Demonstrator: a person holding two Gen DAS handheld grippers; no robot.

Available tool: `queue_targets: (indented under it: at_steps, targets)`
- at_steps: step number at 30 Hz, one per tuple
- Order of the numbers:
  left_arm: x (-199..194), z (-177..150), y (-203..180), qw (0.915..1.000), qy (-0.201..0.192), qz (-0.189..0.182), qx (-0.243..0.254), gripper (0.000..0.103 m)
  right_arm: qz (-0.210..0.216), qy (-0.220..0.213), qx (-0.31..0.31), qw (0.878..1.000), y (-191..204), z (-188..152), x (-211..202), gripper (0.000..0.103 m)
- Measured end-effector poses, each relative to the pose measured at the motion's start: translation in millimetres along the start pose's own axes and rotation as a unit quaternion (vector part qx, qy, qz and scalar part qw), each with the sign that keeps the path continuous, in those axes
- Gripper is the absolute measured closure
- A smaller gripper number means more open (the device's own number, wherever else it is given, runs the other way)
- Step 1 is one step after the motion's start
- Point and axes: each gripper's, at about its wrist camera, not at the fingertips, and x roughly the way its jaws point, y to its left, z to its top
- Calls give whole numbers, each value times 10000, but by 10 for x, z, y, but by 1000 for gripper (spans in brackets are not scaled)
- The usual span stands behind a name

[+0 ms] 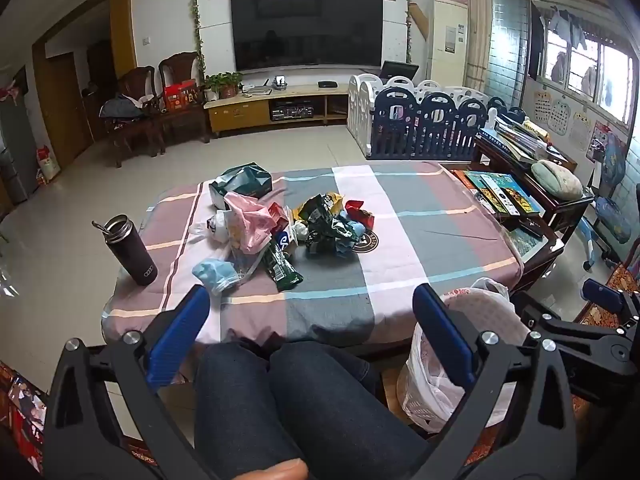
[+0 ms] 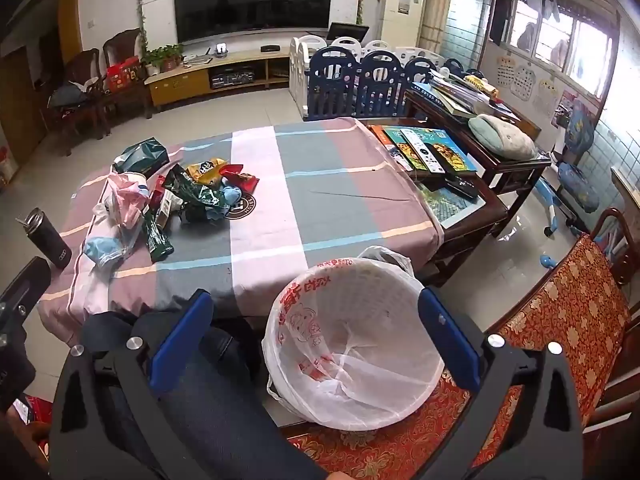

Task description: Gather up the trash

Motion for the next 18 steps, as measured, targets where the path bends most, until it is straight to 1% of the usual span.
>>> queue_targets:
  at_steps: [5,9,10,16,18]
  targets:
    - [45,12,-38,10000,31,-36,2,2,6,-144,-84,9999,-13,8,-24,2]
    - [16,-21,-50,10000,-51,-56,30,2,52,-197,-167,9997,-50,12,-69,2]
    - [12,-27,-52,10000,-59,-55,27,2,-160,-89,52,9998,-18,15,-155,2]
    - [-40,13,-68,10000,-8,-41,35,2,-138,-98,16,9999,-85,-20,-175,2]
    - [-51,15,-77,10000,0,-36,19,2,-179,-46,-26,9998,-29,21,-109,2]
